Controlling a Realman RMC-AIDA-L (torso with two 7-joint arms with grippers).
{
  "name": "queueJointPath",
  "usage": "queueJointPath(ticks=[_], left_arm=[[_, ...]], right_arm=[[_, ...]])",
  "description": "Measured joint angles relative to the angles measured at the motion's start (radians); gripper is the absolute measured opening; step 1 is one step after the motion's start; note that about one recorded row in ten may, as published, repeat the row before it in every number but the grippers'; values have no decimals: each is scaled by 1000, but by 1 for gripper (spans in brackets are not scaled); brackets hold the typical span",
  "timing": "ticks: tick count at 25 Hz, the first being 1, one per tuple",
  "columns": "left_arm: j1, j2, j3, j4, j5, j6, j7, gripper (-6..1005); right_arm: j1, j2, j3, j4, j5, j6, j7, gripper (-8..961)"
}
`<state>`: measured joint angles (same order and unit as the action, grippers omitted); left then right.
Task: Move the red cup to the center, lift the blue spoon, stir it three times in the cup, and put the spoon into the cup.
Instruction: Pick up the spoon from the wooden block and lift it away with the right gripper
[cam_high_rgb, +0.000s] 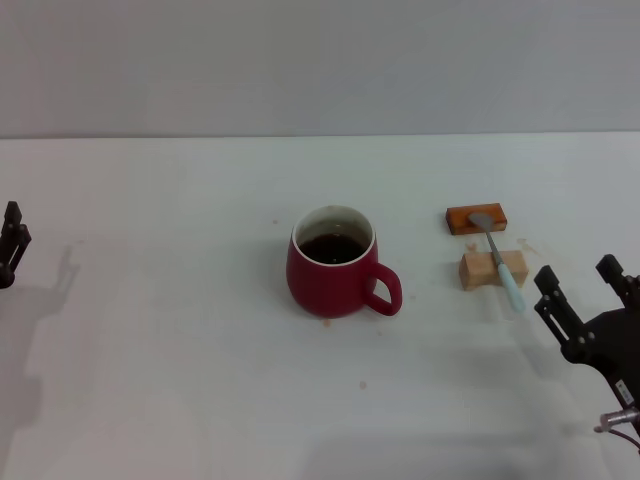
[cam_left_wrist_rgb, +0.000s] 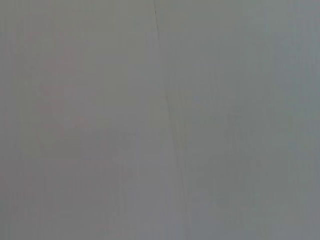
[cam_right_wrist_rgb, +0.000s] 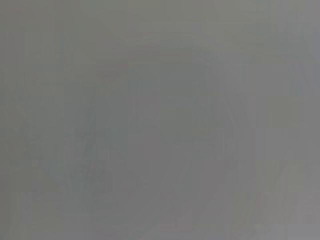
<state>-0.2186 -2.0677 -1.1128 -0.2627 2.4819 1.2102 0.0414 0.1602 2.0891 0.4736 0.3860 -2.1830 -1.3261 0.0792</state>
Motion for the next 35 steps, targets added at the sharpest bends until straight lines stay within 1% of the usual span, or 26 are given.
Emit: queueJointPath(ticks=[4, 16, 24, 35], left_arm=[[-3, 0, 2, 2, 0, 0, 0, 834], [-8, 0, 4, 4, 0, 0, 0, 834], [-10, 0, 3, 3, 0, 0, 0, 833], [-11, 0, 2, 4, 0, 0, 0, 833]], right_arm=[[22, -2, -8, 4, 48, 69, 5, 759], [46, -2, -14, 20, 46, 145, 7, 760], [77, -3, -15, 22, 50, 219, 7, 759], [89, -2, -9, 22, 50, 247, 7, 759]])
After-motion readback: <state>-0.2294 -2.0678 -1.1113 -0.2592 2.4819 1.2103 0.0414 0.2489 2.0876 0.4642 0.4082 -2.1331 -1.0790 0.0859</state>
